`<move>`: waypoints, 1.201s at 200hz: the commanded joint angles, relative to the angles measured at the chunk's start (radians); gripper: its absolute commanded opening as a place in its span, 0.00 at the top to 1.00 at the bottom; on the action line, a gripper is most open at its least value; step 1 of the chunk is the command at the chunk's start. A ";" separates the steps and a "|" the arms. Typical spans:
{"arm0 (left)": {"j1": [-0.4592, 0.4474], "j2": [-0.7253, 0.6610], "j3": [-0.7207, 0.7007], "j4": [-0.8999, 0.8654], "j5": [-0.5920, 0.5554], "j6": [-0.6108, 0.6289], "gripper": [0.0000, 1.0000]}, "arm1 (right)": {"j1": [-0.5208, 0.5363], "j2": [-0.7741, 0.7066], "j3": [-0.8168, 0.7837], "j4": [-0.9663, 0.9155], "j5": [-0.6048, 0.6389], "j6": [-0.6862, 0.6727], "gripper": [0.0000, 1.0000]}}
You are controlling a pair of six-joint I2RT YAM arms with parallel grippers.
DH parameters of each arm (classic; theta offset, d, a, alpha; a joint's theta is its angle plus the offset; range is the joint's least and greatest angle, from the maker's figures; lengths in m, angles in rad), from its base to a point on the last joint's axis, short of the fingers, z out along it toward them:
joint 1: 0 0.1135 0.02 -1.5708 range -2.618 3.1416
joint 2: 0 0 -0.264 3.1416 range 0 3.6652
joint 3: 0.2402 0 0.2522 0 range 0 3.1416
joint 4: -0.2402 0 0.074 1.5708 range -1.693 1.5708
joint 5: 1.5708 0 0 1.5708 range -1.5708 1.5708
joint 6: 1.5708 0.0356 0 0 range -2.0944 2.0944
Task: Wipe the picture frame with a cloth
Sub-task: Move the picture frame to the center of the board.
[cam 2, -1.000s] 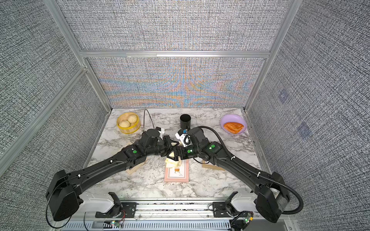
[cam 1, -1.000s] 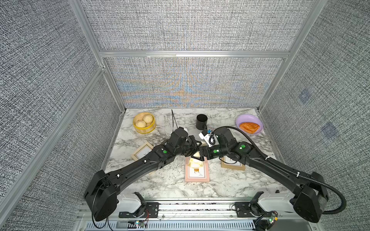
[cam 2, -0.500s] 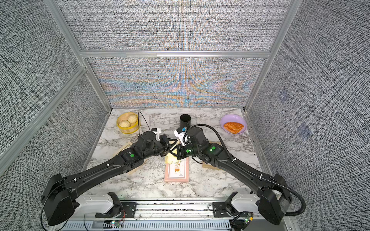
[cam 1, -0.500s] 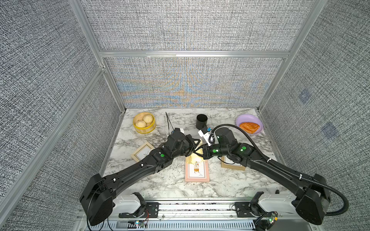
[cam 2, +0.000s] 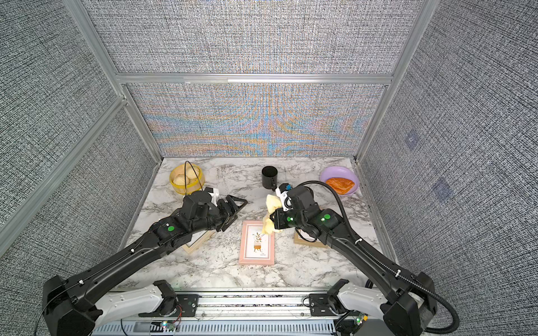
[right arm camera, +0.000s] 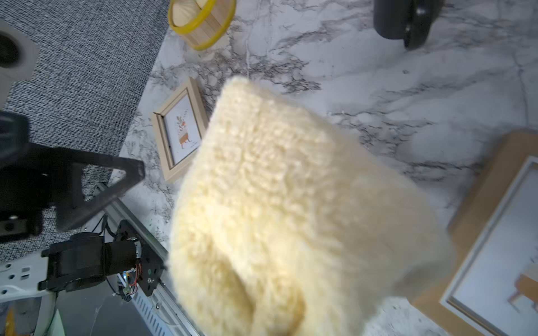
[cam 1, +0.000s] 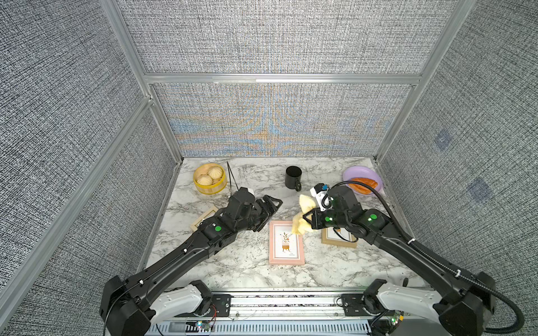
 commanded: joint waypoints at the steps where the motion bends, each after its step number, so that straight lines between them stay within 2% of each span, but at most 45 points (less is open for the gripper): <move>1: 0.004 0.033 -0.005 -0.152 -0.007 0.138 0.13 | -0.029 -0.005 -0.023 -0.132 -0.044 -0.021 1.00; 31: 0.002 0.136 -0.070 -0.106 0.060 0.211 0.14 | -0.053 0.049 -0.008 -0.145 -0.126 -0.024 1.00; 54: -0.005 0.198 -0.100 -0.046 0.061 0.257 0.17 | -0.056 0.122 0.053 -0.146 -0.185 -0.033 1.00; 99: -0.011 0.329 -0.128 0.060 0.102 0.314 0.22 | -0.058 0.253 0.119 -0.091 -0.230 -0.015 1.00; 161: -0.032 0.494 -0.141 0.088 0.073 0.347 0.35 | -0.056 0.446 0.146 0.037 -0.271 0.000 1.00; 189: -0.042 0.541 -0.138 0.059 0.044 0.356 0.44 | -0.053 0.520 0.160 0.003 -0.208 -0.041 1.00; 240: -0.061 0.614 -0.133 0.001 0.027 0.373 0.59 | -0.055 0.625 0.157 -0.071 -0.011 -0.058 1.00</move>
